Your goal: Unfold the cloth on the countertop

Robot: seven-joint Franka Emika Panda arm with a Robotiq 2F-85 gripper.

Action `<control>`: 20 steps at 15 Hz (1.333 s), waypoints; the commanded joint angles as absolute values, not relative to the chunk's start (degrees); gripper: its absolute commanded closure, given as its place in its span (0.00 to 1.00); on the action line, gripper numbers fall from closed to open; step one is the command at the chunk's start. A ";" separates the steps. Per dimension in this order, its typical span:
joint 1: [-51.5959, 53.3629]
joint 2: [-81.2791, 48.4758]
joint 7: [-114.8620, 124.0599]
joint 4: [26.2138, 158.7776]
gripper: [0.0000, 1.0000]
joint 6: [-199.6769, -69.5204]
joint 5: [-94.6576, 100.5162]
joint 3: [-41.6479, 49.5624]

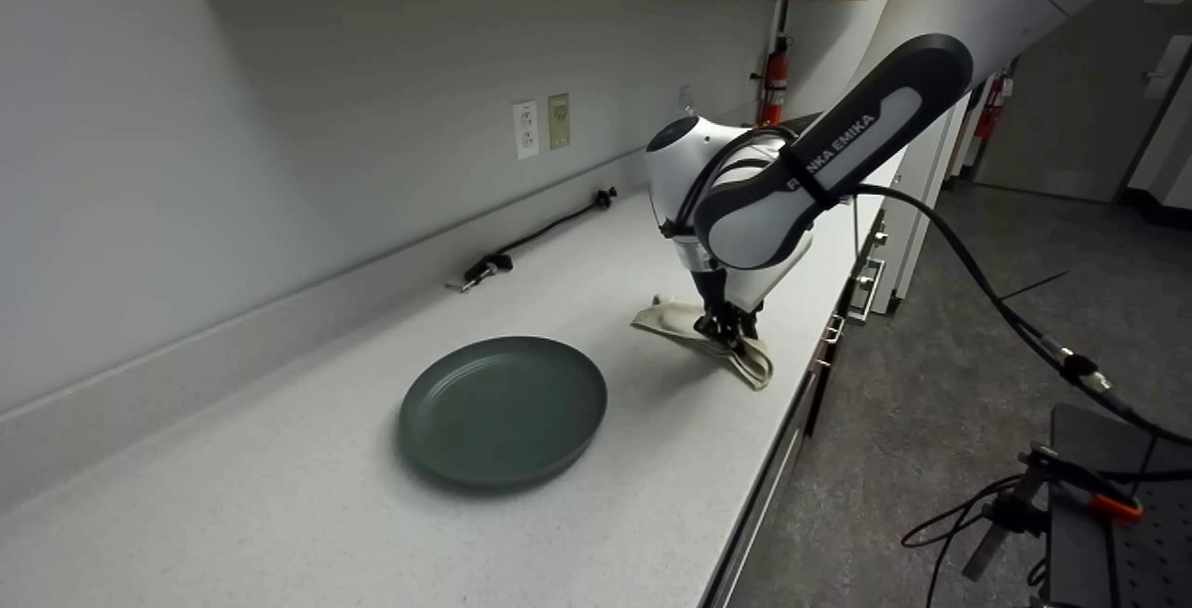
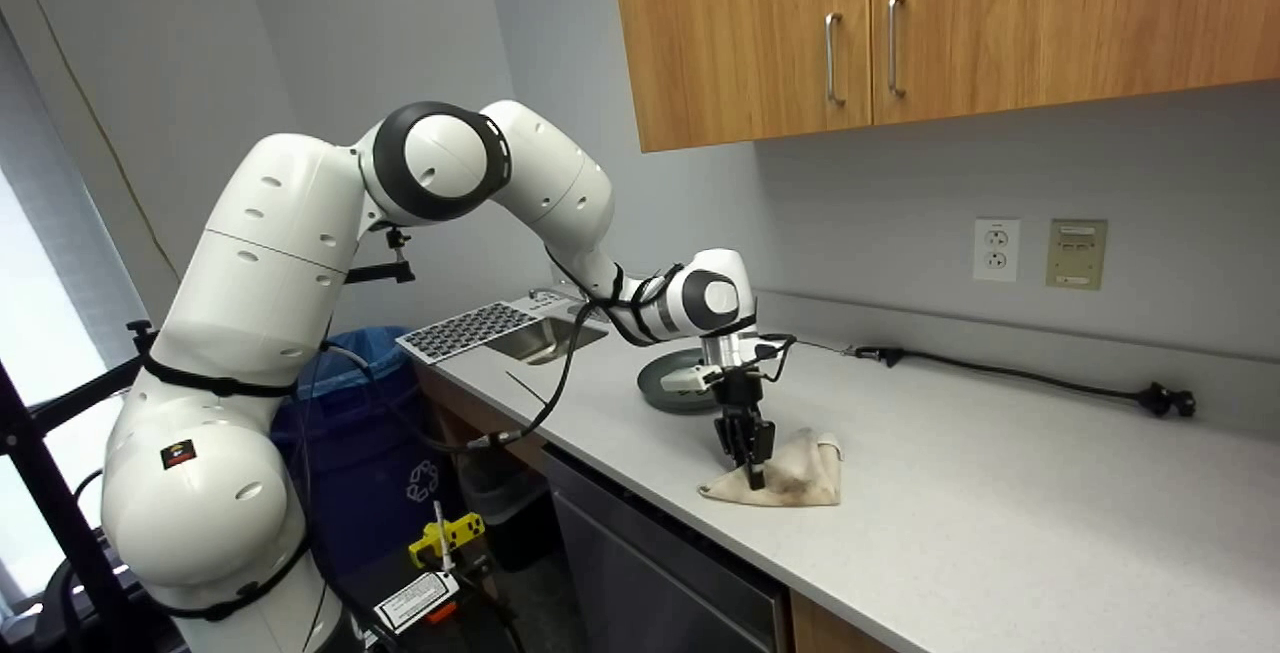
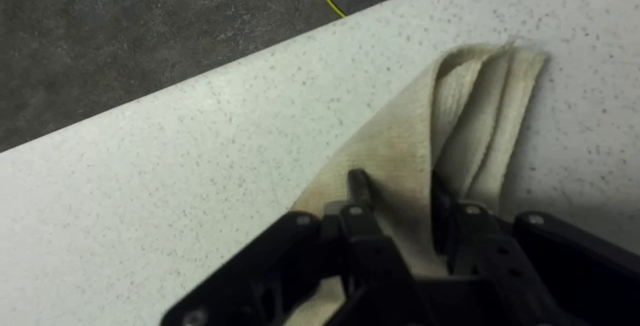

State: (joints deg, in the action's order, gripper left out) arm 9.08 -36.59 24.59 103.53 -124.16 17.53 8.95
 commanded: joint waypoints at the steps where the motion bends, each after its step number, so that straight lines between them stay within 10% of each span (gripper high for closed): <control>1: 9.55 -35.41 25.71 103.83 0.99 -124.91 19.58 9.64; 20: 10.52 -27.40 22.02 96.69 0.99 -125.91 24.52 5.51</control>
